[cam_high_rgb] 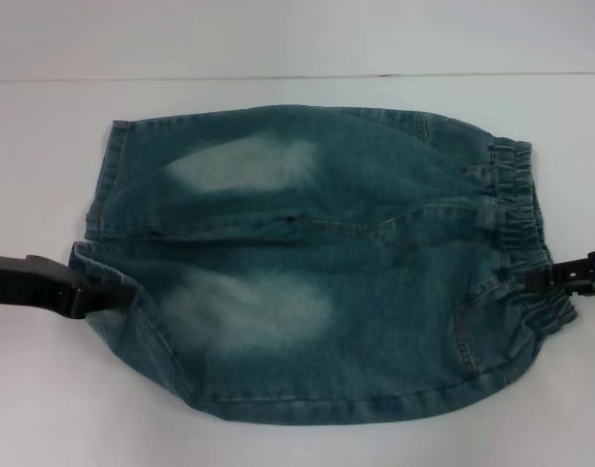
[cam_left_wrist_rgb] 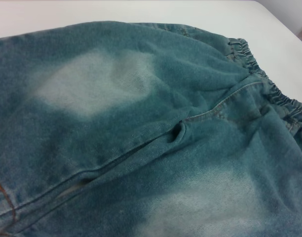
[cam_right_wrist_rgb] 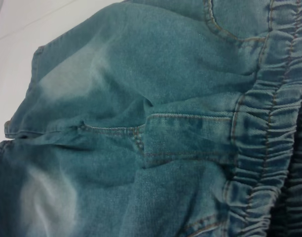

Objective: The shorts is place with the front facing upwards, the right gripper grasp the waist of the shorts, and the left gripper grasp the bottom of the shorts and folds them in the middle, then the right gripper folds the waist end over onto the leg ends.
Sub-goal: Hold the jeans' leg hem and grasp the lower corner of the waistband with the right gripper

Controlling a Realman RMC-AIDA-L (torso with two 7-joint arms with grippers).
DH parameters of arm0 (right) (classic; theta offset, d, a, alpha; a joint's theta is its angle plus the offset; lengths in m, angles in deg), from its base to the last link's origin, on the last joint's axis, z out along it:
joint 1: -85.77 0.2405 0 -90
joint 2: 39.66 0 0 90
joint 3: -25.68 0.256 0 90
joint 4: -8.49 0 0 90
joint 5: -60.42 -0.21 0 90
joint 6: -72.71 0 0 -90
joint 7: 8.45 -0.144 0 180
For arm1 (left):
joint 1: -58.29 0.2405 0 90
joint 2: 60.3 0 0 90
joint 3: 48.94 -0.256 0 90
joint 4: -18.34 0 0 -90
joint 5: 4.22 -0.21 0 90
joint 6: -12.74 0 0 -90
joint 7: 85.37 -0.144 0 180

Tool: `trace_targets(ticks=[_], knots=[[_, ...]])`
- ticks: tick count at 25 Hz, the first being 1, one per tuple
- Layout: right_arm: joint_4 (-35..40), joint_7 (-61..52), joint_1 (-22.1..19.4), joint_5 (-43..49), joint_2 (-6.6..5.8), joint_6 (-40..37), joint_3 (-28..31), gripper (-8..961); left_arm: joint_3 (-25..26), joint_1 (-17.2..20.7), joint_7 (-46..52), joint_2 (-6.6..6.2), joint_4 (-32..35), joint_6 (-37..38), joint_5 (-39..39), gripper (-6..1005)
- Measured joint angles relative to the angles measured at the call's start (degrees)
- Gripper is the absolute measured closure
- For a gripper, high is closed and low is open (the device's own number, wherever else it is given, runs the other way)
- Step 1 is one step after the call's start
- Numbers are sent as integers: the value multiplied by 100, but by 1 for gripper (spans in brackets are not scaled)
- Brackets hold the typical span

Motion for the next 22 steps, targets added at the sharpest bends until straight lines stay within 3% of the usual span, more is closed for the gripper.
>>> trace_targets(ticks=[7, 10, 15, 22], knots=[[46, 173, -40, -14, -49, -28, 24, 478, 0, 10, 0, 0, 0, 2, 76, 947], [48, 177, -40, -79, -59, -30, 100, 692, 13, 10, 0, -6, 0, 40, 89, 947], [31, 271, -99, -442, -134, -167, 216, 807, 10, 4, 0, -8, 9, 63, 96, 947], [-76, 425, -127, -491, -145, -171, 224, 932, 4, -12, -4, -6, -27, 27, 180, 948]])
